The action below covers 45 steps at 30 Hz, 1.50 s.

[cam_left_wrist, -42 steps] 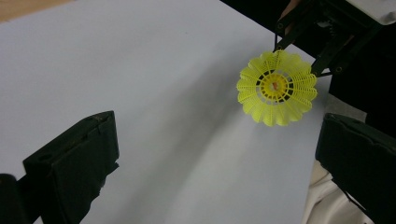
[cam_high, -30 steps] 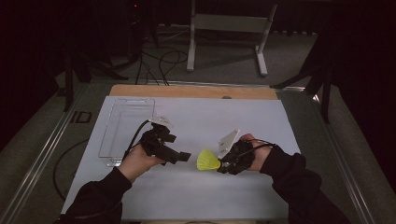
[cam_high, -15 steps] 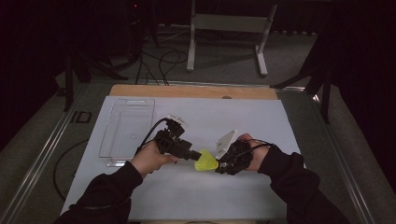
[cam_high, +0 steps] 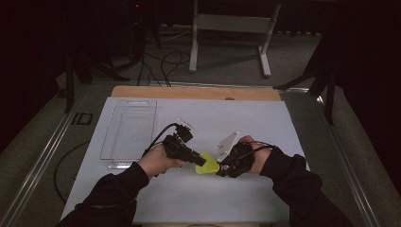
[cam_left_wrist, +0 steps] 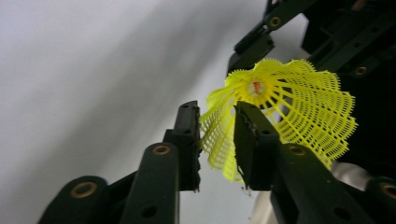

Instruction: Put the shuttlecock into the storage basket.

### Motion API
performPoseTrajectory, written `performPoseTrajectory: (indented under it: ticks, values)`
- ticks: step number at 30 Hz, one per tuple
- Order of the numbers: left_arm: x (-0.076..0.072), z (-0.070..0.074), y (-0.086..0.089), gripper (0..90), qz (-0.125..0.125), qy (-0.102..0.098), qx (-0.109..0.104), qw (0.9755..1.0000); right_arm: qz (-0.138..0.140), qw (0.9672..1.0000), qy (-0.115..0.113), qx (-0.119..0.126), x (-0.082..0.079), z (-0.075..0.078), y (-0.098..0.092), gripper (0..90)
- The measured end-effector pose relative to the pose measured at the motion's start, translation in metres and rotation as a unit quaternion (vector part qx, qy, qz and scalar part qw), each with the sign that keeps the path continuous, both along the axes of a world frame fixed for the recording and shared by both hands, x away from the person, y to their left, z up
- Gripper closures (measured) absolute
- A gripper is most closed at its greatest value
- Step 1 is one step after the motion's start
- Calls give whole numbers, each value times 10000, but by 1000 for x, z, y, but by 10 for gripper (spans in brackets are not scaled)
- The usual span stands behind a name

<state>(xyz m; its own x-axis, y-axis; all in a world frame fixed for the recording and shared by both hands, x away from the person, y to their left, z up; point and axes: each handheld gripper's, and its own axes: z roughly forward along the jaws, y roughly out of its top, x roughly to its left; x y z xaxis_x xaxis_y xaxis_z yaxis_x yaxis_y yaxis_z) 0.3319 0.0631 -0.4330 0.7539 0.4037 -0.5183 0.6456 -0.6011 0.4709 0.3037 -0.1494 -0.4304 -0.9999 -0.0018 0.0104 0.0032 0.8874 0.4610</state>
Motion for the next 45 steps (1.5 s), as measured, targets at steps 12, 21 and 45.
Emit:
performPoseTrajectory:
  ticks: [12,21,45]
  values:
    - [4,-5,-1,883,-174,147,57,9997,-13,10000,46,-38,0,-3,0,654]
    - [4,1,-7,900,-228,-6,301,9993,-58,10000,-14,-61,1,-8,0,648]
    - [13,20,13,900,-131,-102,691,9975,-1023,9926,-155,632,-2,-18,-20,102]
